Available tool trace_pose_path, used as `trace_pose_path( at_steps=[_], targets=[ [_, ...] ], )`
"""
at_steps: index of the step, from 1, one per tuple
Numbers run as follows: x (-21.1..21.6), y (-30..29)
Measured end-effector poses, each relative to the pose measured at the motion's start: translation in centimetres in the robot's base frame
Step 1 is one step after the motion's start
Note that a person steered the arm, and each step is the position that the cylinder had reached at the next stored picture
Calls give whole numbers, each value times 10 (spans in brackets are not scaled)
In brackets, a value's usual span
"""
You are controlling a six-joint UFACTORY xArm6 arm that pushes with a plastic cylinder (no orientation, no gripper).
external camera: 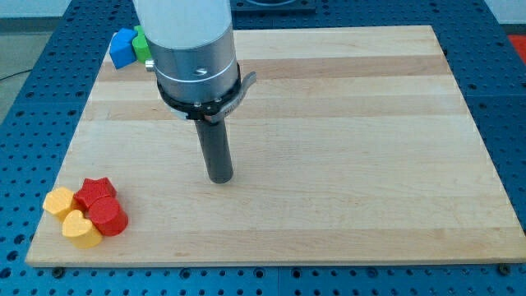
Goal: Move arm away from the red circle
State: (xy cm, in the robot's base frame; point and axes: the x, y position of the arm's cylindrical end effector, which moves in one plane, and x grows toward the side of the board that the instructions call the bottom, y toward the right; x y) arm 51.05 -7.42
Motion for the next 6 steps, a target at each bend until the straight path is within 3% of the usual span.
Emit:
trace_pose_path(
  at_steps=[6],
  targets=[
    [6,-52]
  ],
)
